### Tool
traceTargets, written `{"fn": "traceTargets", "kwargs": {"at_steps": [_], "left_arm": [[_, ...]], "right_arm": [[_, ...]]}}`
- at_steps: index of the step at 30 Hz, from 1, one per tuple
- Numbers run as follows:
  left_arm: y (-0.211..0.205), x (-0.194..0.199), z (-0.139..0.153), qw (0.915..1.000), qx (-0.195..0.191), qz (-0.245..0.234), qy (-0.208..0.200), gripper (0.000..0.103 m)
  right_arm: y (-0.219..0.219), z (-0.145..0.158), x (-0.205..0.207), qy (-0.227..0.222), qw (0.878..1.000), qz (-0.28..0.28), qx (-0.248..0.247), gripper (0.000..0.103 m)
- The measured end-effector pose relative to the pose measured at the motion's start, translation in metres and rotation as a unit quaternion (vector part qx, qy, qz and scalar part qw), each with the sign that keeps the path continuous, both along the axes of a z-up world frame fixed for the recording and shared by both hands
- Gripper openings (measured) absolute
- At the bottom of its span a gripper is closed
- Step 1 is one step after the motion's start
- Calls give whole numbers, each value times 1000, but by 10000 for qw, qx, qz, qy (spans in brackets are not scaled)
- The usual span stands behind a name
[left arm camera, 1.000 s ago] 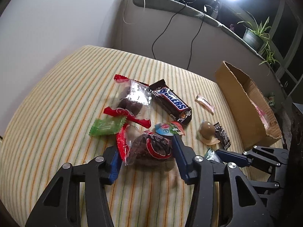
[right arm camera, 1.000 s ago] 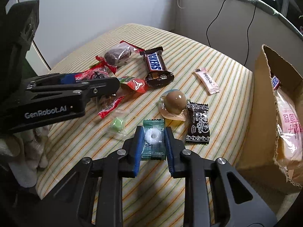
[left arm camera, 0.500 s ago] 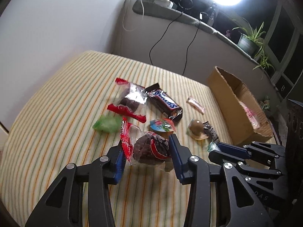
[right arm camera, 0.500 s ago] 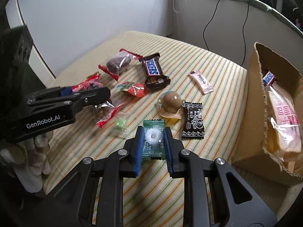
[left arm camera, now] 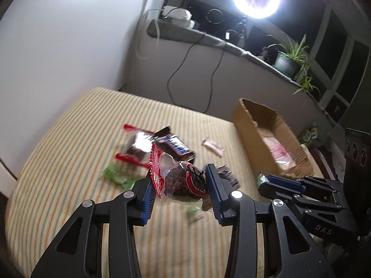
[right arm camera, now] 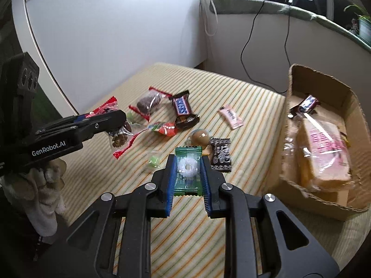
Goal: Organize snacks
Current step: 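Carry the mint packet in the right tool toward the box while the left carries candy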
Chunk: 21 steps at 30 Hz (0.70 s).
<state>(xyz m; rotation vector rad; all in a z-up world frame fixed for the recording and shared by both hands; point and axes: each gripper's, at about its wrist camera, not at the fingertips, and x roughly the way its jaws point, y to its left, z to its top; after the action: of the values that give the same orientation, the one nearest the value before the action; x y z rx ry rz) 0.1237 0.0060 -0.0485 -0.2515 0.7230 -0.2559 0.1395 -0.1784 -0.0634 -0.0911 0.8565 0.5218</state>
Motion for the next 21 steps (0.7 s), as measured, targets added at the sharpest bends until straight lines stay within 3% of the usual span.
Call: {"fn": "traceTargets", "kwargs": {"at_steps": [12,21], "left_arm": [[-68,18,18,9977,-94,-637,-200,39],[-123,37,23,9938,-44,-1086,-232,39]], "right_arm": [[-74,36,-4,-357,9971,-623,248,21],[-131,41,10,-467,9920,-1155,188,21]]}}
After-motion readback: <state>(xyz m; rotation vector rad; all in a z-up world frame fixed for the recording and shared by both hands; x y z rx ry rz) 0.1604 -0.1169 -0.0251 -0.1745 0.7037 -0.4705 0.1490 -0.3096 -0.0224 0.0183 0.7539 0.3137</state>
